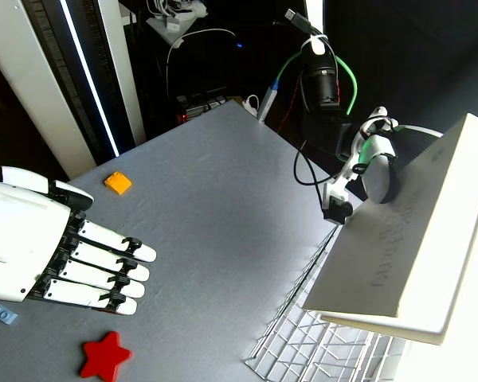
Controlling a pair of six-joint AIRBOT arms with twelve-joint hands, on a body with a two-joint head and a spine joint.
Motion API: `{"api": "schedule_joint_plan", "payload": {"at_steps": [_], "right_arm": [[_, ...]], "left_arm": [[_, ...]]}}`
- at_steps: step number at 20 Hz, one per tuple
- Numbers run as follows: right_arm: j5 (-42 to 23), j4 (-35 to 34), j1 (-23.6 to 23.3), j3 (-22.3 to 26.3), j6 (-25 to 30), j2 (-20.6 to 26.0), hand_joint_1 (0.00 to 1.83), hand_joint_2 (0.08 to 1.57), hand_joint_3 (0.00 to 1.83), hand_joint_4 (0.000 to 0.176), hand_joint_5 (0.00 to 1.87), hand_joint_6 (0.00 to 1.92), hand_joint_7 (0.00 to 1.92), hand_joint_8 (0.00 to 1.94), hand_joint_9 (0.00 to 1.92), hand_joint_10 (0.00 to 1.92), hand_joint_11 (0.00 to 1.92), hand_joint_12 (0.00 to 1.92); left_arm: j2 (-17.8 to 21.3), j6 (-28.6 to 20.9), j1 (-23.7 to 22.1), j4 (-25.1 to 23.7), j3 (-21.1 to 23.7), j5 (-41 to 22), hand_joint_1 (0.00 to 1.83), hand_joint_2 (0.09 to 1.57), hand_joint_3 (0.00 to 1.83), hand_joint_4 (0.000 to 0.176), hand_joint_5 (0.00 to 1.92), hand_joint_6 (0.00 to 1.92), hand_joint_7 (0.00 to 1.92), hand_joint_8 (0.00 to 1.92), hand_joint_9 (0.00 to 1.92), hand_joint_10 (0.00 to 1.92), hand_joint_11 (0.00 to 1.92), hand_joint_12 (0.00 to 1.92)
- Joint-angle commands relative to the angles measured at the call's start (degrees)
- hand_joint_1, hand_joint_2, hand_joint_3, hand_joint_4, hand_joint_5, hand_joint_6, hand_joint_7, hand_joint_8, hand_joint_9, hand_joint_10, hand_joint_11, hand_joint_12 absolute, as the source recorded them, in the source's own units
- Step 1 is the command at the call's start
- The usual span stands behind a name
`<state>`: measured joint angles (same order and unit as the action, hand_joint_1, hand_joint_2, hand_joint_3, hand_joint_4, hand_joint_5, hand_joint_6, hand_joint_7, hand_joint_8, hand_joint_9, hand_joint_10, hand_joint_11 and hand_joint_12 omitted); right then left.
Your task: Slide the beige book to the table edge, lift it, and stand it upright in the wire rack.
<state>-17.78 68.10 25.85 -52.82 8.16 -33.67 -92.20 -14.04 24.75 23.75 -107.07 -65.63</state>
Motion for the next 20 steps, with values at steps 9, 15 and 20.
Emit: {"api": "schedule_joint_plan", "payload": {"at_steps": [9,15,20], "right_arm": [[-2.02,-1.79,-0.93,0.04,0.38,0.20,0.20,1.18,0.00,0.000,0.18,0.01,0.19,0.00,0.19,0.00,0.00,0.41],[-1.97,-1.79,-1.01,0.04,0.38,0.14,0.21,1.17,0.00,0.000,0.18,0.00,0.19,0.00,0.18,0.00,0.00,0.43],[-1.89,-1.79,-1.12,0.03,0.38,0.10,0.24,1.15,0.00,0.000,0.19,0.00,0.21,0.00,0.22,0.01,0.00,0.58]], "left_arm": [[-2.20,-0.73,1.43,3.35,-1.07,-9.87,1.23,1.15,0.00,0.000,0.89,1.01,0.96,1.25,0.99,1.30,0.89,1.55],[-3.30,-2.22,2.91,3.90,-3.08,-10.58,1.25,1.12,0.00,0.000,0.95,0.90,1.03,1.14,1.07,1.20,0.93,1.43],[-4.96,-3.50,3.44,4.94,-5.55,-11.00,1.26,1.09,0.00,0.000,1.00,0.82,1.08,1.05,1.10,1.07,0.91,1.36]]}}
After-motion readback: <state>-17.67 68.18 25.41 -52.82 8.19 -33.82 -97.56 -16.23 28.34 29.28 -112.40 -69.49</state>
